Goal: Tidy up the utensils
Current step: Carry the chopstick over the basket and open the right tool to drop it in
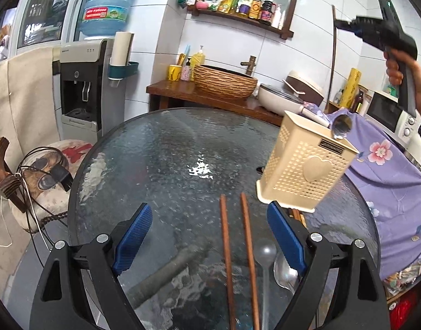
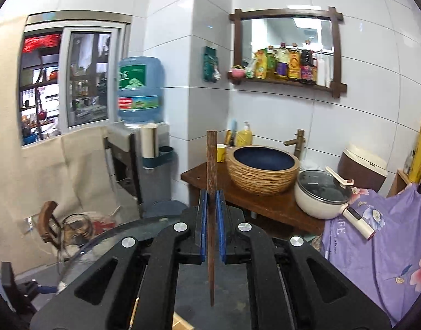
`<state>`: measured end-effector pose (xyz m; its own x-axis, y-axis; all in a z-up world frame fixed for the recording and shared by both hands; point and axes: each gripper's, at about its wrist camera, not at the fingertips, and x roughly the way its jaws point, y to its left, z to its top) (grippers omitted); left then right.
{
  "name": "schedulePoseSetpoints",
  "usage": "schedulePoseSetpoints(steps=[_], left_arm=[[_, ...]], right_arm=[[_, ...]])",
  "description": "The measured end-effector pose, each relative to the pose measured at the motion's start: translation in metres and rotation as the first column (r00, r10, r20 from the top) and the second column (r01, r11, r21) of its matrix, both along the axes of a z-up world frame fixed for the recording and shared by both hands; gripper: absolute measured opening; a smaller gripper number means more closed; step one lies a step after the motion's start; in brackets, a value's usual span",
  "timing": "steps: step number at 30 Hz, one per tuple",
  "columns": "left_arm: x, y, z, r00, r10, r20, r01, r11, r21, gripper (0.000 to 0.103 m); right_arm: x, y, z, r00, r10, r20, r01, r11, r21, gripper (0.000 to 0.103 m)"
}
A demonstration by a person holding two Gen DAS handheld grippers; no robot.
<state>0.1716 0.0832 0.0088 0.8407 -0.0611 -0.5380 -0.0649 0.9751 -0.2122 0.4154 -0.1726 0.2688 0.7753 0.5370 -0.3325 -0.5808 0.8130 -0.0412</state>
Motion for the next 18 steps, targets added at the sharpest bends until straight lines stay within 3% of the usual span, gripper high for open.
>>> schedulePoseSetpoints(steps=[7,18], left_arm=[[-0.008,-0.006,0.001,0.999,-0.036,-0.004,0.036,0.999,0.004,0.083],[-0.015,-0.005,-0.004,0.999,-0.042,-0.013,0.042,0.999,0.008,0.083]], right_arm=[[-0.035,0.015,-0.001,0.998,0.048,-0.027,-0.047,0.998,0.03,0.007],[-0.041,0.038,-0.075,0.989,0.052,-0.138,-0.051,0.999,0.01,0.007]])
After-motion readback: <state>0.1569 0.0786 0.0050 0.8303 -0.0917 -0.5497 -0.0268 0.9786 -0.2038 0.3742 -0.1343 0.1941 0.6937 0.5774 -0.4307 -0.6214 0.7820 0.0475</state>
